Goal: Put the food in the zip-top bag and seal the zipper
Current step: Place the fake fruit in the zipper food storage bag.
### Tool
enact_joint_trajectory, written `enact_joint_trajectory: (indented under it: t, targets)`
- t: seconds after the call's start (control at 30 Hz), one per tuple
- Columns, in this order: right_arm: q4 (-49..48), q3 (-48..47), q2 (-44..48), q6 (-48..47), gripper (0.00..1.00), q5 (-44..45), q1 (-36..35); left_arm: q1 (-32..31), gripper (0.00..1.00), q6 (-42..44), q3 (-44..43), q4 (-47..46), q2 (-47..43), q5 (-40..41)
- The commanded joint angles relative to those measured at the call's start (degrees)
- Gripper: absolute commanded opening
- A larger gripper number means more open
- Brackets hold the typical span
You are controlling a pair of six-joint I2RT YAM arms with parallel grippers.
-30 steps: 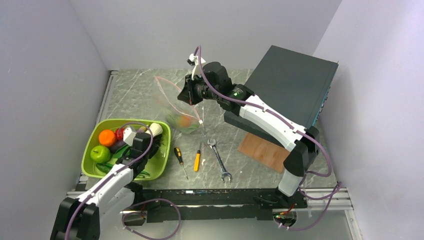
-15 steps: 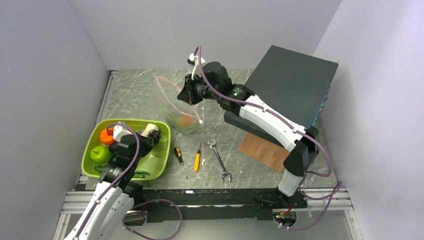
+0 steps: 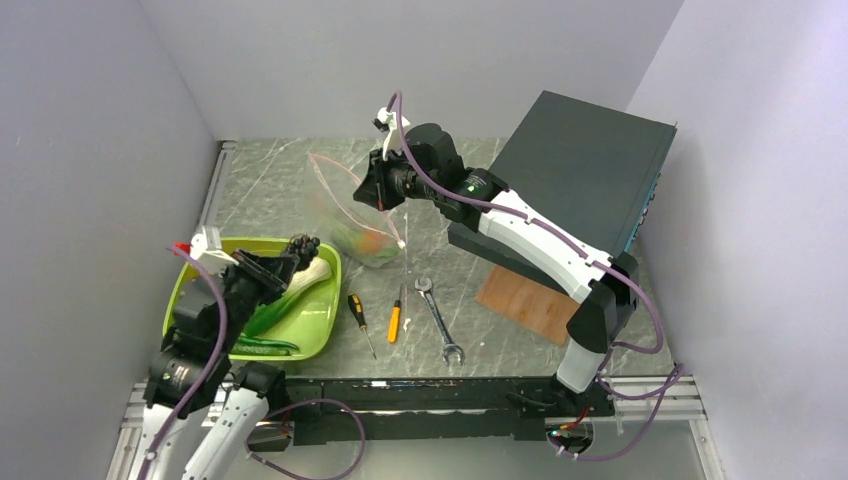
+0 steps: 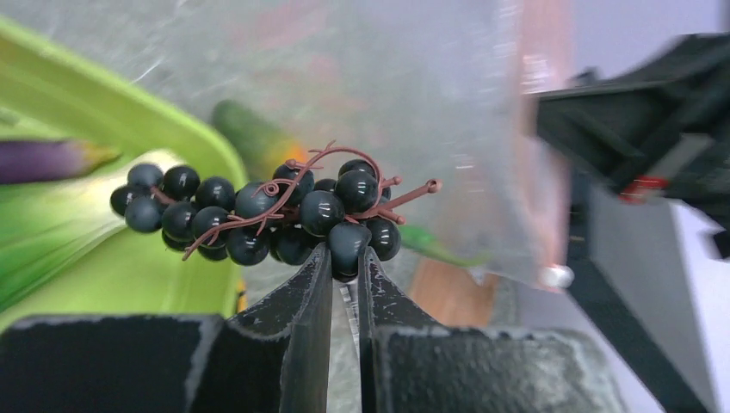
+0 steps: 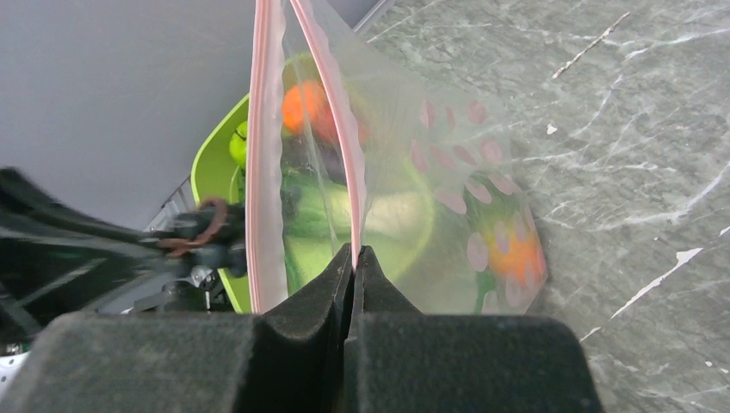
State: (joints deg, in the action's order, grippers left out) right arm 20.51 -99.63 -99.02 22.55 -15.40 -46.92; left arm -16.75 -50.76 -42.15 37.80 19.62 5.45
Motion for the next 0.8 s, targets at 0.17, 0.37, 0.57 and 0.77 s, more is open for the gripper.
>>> enact_joint_trajectory:
  t: [0.17,0.37,0.57,0.77]
  targets:
    - [-1.6,-2.5,-0.2,1.0,0.0,-2.3,-0.1,0.0,0.0,6.9,-19.5,-15.5,7.9,-18.3]
    - [-1.2,-2.4,-0.5,1.4,0.0,-3.1,-0.2,0.0,0.0,4.7,-23.9,-30.2,15.4,-26.8]
    - [-1.2,-2.1,0.2,1.9,0.0,-4.1,-0.3,0.0,0.0,2.0,-26.4,-40.8,23.3,-29.8]
    - [-1.5,-2.1,0.4,2.6,0.0,-5.9,-0.2,0.1,0.0,-0.6,-26.7,-48.8,29.1,-31.9]
